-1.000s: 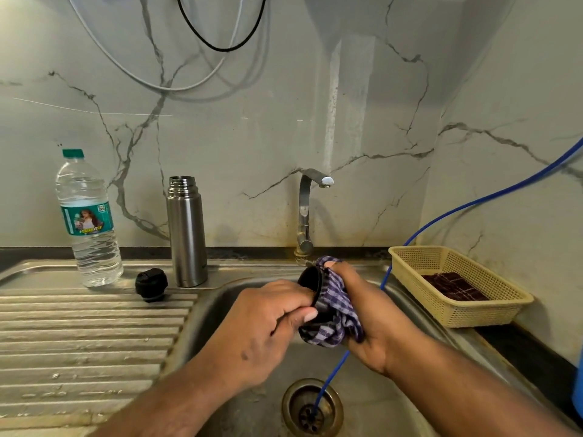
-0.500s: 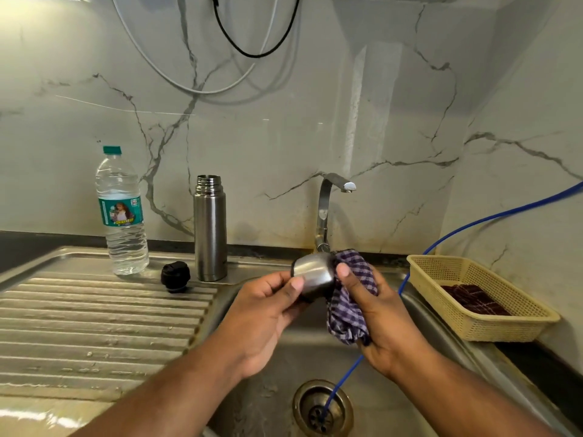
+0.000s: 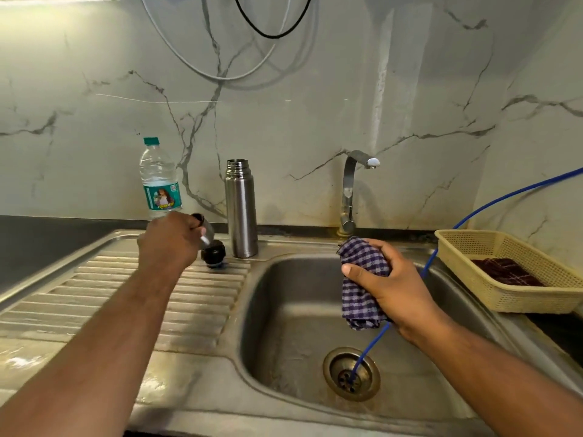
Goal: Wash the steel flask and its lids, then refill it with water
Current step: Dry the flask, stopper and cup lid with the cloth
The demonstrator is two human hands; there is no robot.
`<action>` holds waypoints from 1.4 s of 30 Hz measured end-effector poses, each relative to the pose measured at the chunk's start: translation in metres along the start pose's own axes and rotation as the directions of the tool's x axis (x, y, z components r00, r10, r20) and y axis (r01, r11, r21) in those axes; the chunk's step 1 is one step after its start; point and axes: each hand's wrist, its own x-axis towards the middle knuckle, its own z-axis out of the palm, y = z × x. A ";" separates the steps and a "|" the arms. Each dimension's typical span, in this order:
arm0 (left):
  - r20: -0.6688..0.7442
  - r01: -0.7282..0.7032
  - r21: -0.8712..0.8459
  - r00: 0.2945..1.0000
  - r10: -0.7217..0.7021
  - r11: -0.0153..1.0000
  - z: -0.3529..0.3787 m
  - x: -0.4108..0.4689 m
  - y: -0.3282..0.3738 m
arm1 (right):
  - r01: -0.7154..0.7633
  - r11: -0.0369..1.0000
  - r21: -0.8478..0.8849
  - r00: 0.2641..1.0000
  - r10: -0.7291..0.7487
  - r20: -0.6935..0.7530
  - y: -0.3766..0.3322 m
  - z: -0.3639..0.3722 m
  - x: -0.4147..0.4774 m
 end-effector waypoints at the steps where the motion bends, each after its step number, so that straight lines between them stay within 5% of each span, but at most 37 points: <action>1: 0.000 0.003 0.089 1.000 -0.003 0.996 0.000 0.006 -0.008 | 0.007 1.000 -0.022 1.000 -0.007 0.014 0.000 0.001 -0.001; 4: 0.015 -0.042 0.329 0.999 0.039 0.944 0.006 0.019 -0.027 | 0.022 0.998 -0.060 0.999 -0.020 0.039 0.001 0.002 -0.001; 8: -0.019 -0.036 0.424 0.999 0.048 0.905 0.019 0.024 -0.046 | 0.013 0.998 -0.063 0.999 -0.011 0.039 0.004 0.002 0.002; 27: 0.055 0.007 0.214 0.998 -0.019 0.977 0.038 0.028 -0.071 | 0.027 0.997 -0.068 0.999 -0.024 0.047 0.015 0.001 0.006; 33: -0.008 -0.134 0.136 0.991 0.137 0.982 0.048 0.030 -0.060 | 0.040 0.996 -0.084 0.997 -0.035 0.063 0.010 0.002 0.004; 36: 0.102 -0.253 0.259 0.967 0.235 0.932 0.061 0.033 -0.044 | 0.040 0.995 -0.096 0.996 -0.032 0.080 0.008 0.003 0.002; 42: 0.339 -0.286 0.413 0.930 0.145 0.865 0.074 0.040 -0.030 | 0.050 0.992 -0.119 0.996 -0.040 0.084 0.008 0.004 0.001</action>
